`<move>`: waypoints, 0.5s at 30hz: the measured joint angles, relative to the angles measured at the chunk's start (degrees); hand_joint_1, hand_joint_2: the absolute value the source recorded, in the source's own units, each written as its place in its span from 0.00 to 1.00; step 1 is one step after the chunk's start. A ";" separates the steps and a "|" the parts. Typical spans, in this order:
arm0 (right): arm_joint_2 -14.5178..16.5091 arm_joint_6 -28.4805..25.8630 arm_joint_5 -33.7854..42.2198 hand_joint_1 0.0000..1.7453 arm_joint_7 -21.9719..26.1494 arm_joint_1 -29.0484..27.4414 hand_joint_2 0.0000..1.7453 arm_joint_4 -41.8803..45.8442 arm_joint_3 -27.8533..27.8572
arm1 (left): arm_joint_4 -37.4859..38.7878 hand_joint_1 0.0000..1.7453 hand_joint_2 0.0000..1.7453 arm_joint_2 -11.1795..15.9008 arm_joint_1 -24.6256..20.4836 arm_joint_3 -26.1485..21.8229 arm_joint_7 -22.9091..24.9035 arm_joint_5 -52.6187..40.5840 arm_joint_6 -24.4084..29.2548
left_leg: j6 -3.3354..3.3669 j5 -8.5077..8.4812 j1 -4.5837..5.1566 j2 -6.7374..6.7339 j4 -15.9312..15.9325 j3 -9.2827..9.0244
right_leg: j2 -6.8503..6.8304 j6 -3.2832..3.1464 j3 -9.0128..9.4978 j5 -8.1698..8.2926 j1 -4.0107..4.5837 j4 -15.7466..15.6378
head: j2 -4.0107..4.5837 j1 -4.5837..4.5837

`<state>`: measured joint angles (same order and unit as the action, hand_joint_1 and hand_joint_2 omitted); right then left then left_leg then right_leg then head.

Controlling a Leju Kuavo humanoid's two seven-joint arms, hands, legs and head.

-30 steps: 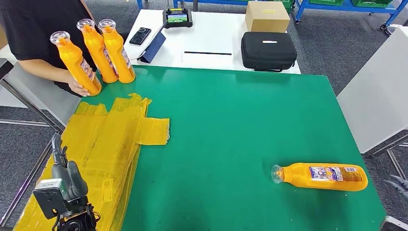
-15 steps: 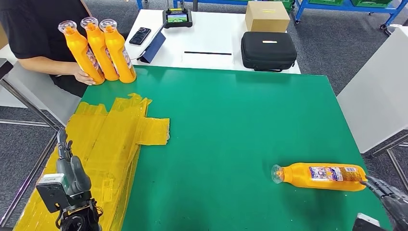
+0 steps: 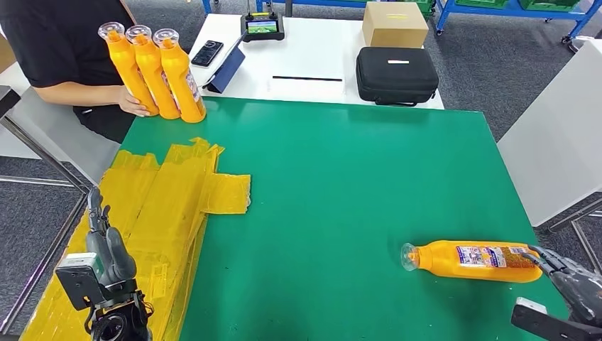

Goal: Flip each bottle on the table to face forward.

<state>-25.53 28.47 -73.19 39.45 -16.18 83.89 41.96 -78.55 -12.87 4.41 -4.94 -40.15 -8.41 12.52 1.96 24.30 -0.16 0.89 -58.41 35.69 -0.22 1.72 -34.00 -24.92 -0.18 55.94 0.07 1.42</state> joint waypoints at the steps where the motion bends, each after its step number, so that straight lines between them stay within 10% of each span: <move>1: -0.30 -0.08 0.01 0.00 -0.02 0.37 1.00 -0.47 -0.27 | 0.00 0.00 0.00 -0.01 0.00 0.00 0.00 0.00 0.00 | 0.00 0.00 0.00 0.01 0.00 0.00 | 0.00 0.00 0.00 0.00 0.00 0.00 | 0.00 0.01; 15: -1.88 -1.99 0.87 0.00 -1.26 2.49 1.00 -4.22 -3.41 | 0.01 0.00 0.00 -0.03 0.03 -0.07 0.00 0.05 -0.62 | 0.00 0.01 0.00 0.00 0.00 0.03 | 0.00 0.00 0.01 0.00 0.00 0.00 | 0.00 0.00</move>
<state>-27.41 26.48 -72.31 38.19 -13.69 79.67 38.55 -78.54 -12.90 4.44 -5.01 -40.15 -8.37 11.91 1.96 24.32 -0.16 0.89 -58.40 35.72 -0.21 1.73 -34.00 -24.92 -0.18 55.95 0.07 1.42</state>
